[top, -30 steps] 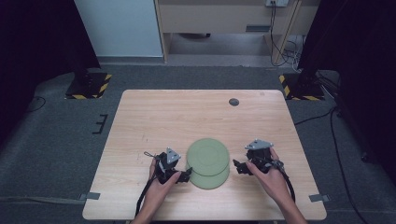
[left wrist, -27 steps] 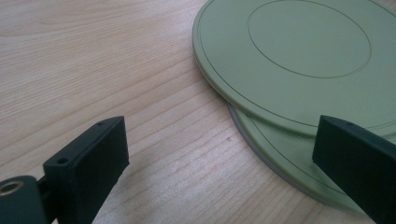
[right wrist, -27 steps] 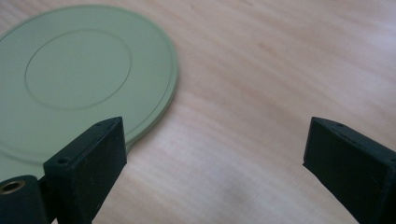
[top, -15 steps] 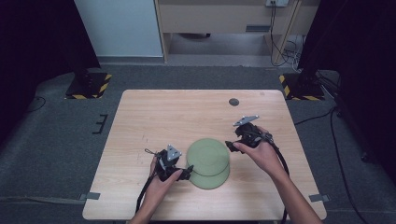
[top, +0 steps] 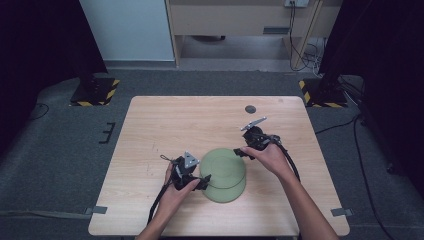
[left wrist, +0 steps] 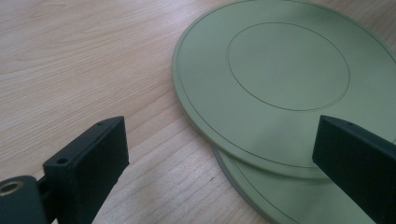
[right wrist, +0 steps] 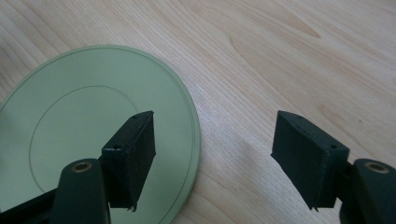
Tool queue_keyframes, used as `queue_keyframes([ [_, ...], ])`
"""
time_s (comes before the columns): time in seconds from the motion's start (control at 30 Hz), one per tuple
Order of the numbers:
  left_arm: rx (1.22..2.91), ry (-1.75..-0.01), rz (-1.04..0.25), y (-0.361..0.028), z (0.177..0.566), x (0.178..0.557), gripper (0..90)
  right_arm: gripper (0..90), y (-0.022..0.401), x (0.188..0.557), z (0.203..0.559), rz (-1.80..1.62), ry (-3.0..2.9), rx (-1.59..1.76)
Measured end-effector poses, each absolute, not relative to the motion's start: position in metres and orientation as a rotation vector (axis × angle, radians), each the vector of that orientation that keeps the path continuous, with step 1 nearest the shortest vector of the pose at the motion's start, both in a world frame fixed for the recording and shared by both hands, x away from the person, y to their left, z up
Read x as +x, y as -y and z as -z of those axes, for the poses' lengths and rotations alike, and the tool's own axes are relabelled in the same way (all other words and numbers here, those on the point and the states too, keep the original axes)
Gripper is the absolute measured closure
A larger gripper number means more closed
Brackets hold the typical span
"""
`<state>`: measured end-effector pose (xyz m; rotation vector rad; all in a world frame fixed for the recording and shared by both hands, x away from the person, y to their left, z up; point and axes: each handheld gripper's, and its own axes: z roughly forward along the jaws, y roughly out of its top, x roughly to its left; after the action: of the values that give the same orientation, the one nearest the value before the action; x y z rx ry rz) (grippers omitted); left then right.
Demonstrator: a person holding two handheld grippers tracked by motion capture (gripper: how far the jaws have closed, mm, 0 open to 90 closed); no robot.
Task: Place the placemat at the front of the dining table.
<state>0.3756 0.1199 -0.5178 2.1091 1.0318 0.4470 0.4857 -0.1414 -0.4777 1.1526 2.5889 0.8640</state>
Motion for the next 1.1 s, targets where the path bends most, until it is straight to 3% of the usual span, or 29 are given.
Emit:
queue_keyframes([
  [0.2, 2.103, -1.04, -0.445, -0.119, 0.522, 0.376, 2.7, 24.5, 0.139, 0.49, 0.482, -0.896, -2.589, 1.18],
  [0.63, 2.114, -1.051, -0.428, -0.118, 0.526, 0.378, 1.0, 34.6, 0.131, 0.496, 0.492, -0.931, -2.684, 1.197],
  [1.1, 2.104, -1.084, -0.445, -0.128, 0.522, 0.376, 2.2, 33.0, 0.121, 0.499, 0.504, -0.971, -2.74, 1.222],
])
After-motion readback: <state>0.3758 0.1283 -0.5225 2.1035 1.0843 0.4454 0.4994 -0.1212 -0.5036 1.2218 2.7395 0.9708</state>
